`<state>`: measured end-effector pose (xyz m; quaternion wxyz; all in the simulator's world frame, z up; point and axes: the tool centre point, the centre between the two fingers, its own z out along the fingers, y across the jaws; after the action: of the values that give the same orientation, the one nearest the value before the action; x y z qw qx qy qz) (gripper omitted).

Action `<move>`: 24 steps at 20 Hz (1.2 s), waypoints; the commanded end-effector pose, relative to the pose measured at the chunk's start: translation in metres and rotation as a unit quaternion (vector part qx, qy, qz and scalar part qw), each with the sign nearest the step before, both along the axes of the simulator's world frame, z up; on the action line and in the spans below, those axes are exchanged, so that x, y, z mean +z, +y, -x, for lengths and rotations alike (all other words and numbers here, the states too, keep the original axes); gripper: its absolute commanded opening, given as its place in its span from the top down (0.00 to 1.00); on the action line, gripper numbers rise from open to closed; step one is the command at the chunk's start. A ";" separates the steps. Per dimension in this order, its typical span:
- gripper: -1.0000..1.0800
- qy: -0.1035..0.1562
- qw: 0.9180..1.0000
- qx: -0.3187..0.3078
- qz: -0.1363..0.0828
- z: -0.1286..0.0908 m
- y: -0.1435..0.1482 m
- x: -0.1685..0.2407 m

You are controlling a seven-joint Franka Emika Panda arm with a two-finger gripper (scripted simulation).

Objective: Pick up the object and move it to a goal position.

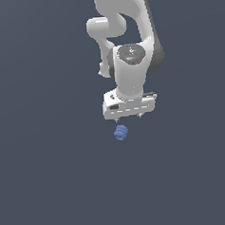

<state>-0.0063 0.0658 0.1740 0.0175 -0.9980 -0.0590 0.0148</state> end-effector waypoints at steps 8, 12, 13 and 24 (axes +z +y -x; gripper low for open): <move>0.04 -0.001 0.999 -0.043 0.002 0.000 -0.004 -0.013; 0.04 -0.002 0.997 -0.080 0.005 0.000 -0.007 -0.025; 0.04 -0.002 0.996 -0.091 0.005 0.001 -0.008 -0.029; 0.04 -0.007 0.975 -0.222 0.016 0.004 -0.021 -0.069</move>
<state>-0.0103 0.0465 0.1096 0.0054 -0.9890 0.1480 0.0056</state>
